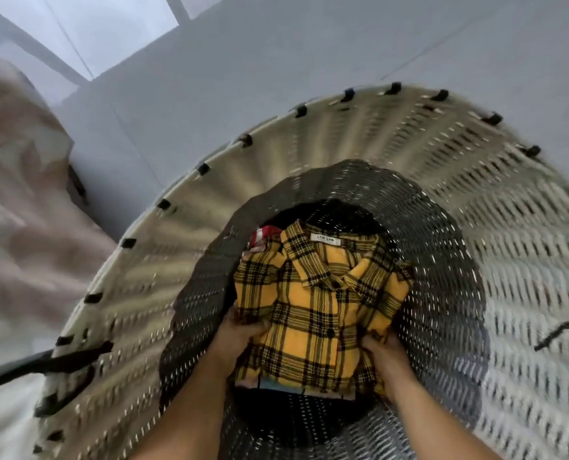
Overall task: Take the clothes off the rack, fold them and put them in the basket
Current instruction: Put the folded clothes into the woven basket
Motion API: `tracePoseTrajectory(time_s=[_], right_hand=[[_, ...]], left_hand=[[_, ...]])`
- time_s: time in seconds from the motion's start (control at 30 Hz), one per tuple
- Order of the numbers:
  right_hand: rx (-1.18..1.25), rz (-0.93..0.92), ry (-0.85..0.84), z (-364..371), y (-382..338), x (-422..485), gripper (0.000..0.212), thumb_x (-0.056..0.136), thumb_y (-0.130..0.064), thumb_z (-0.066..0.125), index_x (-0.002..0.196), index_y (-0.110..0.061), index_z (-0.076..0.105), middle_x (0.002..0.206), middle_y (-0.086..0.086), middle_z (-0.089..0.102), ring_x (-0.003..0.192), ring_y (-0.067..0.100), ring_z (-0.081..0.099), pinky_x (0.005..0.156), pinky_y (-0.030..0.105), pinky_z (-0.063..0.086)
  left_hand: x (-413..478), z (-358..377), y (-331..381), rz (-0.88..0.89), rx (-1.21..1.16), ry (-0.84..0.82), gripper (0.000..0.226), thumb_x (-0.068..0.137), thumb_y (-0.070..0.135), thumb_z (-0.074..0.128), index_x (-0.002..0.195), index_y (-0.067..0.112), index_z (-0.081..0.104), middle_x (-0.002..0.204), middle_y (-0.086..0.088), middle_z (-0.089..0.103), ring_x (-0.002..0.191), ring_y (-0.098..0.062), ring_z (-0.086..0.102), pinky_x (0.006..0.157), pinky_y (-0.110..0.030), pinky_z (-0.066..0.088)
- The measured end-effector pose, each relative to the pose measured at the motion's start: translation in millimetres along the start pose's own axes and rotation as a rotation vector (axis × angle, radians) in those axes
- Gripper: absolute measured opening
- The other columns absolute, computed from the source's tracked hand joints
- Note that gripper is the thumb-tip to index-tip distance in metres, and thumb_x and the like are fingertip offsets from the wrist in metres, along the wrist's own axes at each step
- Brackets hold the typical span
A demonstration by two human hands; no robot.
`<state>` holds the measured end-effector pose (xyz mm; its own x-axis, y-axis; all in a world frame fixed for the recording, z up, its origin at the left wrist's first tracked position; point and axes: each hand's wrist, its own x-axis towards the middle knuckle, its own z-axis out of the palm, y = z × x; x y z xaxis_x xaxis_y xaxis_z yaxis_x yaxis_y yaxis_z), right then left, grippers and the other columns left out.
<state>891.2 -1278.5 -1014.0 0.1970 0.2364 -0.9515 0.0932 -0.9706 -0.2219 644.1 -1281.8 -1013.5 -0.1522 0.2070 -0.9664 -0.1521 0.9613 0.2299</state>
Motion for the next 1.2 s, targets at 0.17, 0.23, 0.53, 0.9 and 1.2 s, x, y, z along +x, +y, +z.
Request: tracePoseTrajectory(time_s=[0.17,0.23,0.53,0.9,1.2], right_hand=[[-0.028,-0.049,0.13,15.1,15.0,15.6,0.056,0.089,0.001,0.054,0.14,-0.002,0.03,0.137,0.02,0.046,0.123,0.032,0.046,0.095,0.034,0.038],[0.031,-0.089,0.169,22.5,13.9,7.0,0.06,0.091,-0.007,0.054,0.143,-0.006,0.023,0.14,0.018,0.043,0.125,0.033,0.044,0.097,0.036,0.037],[-0.189,-0.22,0.04,14.2,-71.1,33.7,0.029,0.092,-0.025,0.056,0.119,-0.014,0.057,0.113,0.006,0.058,0.106,0.023,0.053,0.089,0.03,0.037],[-0.383,-0.574,-0.162,171.4,-161.8,34.9,0.047,0.086,-0.019,0.065,0.128,-0.007,0.049,0.122,0.009,0.059,0.113,0.026,0.055,0.089,0.027,0.04],[-1.115,-1.083,0.163,179.7,-93.1,15.9,0.097,0.081,-0.056,0.054,0.15,-0.013,0.0,0.156,0.019,-0.006,0.144,0.032,-0.002,0.117,0.044,0.005]], left_hand=[[7.4,24.7,-4.2,0.024,0.11,0.218,0.068,0.087,0.011,0.063,0.144,0.009,0.026,0.142,-0.015,0.042,0.13,-0.031,0.039,0.102,-0.035,0.034],[-4.1,31.3,-10.6,0.155,0.228,0.299,0.08,0.082,0.023,0.069,0.145,0.011,0.022,0.146,-0.011,0.037,0.135,-0.028,0.034,0.109,-0.035,0.028],[-3.1,-4.8,-27.6,0.283,0.164,0.455,0.087,0.08,0.045,0.063,0.148,0.024,0.013,0.154,-0.006,0.02,0.141,-0.026,0.021,0.114,-0.047,0.025],[6.9,-60.0,2.4,0.237,-0.142,0.797,0.075,0.078,0.023,0.072,0.137,-0.001,0.032,0.139,-0.022,0.043,0.129,-0.033,0.042,0.105,-0.036,0.033],[39.7,-55.0,20.3,0.408,0.842,0.543,0.134,0.055,0.064,0.074,0.147,0.027,-0.015,0.143,-0.006,-0.037,0.14,-0.038,-0.021,0.113,-0.052,-0.008]])
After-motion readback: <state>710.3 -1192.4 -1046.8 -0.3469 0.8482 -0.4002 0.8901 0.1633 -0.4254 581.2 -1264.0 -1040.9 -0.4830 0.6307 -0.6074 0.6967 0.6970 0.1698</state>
